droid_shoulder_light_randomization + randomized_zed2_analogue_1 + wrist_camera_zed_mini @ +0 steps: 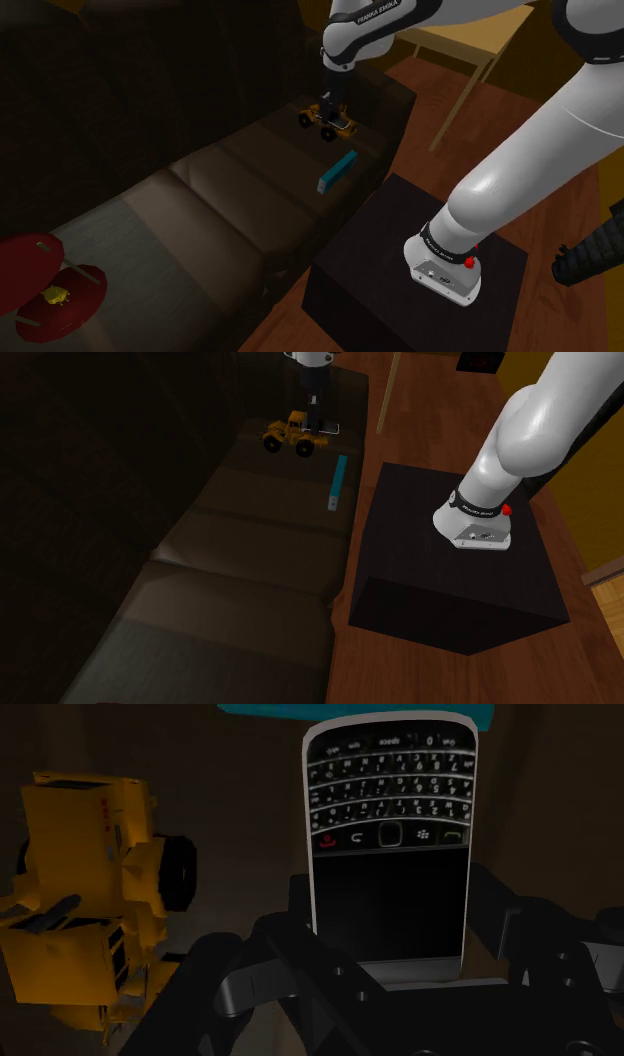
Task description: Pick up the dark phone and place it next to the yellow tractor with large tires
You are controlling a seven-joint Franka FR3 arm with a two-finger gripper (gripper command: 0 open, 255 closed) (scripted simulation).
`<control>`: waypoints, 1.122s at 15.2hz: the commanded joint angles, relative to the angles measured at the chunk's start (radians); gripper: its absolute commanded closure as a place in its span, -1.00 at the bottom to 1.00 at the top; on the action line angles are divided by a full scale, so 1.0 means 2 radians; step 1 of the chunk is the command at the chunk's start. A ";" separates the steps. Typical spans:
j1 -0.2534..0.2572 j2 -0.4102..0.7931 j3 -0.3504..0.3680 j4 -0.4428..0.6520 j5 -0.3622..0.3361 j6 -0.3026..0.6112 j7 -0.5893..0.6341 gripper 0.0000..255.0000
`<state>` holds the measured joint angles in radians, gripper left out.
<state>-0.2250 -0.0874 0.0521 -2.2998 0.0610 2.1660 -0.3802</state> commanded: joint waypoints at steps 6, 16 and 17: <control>-0.042 -0.008 -0.050 -0.005 -0.011 -0.006 -0.086 1.00; -0.095 0.022 -0.111 0.023 -0.020 -0.008 -0.195 1.00; -0.095 0.025 -0.111 0.020 -0.020 -0.001 -0.196 1.00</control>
<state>-0.4126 -0.0436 -0.1671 -2.2553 0.0209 2.1521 -0.7637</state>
